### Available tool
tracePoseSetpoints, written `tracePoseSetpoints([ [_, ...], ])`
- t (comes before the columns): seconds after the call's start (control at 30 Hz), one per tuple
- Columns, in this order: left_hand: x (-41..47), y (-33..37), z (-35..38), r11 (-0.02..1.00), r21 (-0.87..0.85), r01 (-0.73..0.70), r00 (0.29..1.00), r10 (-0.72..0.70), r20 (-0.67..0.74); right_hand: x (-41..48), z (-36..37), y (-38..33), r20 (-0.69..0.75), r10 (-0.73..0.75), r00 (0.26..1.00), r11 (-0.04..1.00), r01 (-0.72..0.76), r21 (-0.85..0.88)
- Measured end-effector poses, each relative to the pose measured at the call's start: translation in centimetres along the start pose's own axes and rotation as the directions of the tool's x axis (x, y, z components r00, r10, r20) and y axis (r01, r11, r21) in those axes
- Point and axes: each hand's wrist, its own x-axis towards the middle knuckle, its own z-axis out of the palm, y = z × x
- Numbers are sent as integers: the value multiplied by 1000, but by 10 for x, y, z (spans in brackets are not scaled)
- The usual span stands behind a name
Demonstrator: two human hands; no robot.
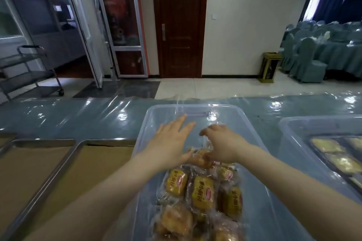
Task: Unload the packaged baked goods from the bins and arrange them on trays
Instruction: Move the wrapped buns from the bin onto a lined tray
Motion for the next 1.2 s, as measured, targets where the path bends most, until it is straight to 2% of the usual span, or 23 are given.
tracePoseSetpoints([
  [0.03,9,2,8,1000,-7,24,996,-23,85,6,9,0,207,36,978,999,-29,-36],
  [0.1,26,5,26,996,-35,83,968,-72,239,14,27,3,482,79,873,995,-40,-90],
  [0.13,32,6,37,993,-44,111,945,-91,314,15,37,5,547,98,832,992,-41,-116],
  [0.23,45,-3,71,960,-154,235,848,-125,514,23,59,13,580,120,805,991,-62,-120],
  [0.37,44,-20,98,915,-195,352,773,-167,612,24,80,13,515,101,851,994,-70,-79],
  [0.5,34,-20,112,901,-129,414,720,-237,652,28,87,19,414,70,908,991,-15,-135],
  [0.57,28,-13,116,914,-81,397,702,-245,669,29,88,22,390,63,919,991,-11,-133],
  [0.7,25,-4,115,920,-57,387,731,-268,628,32,84,26,344,12,939,994,25,-104],
  [0.83,29,-2,107,903,-112,414,769,-282,574,34,73,26,299,-20,954,1000,16,17],
  [1.0,38,-6,83,869,-297,396,899,-302,317,36,47,30,111,-42,993,986,23,167],
  [1.1,37,-10,72,866,-297,403,910,-343,232,32,35,38,6,-28,1000,988,27,155],
  [1.2,34,-15,68,855,-236,462,880,-410,238,26,27,50,-45,4,999,986,4,166],
])
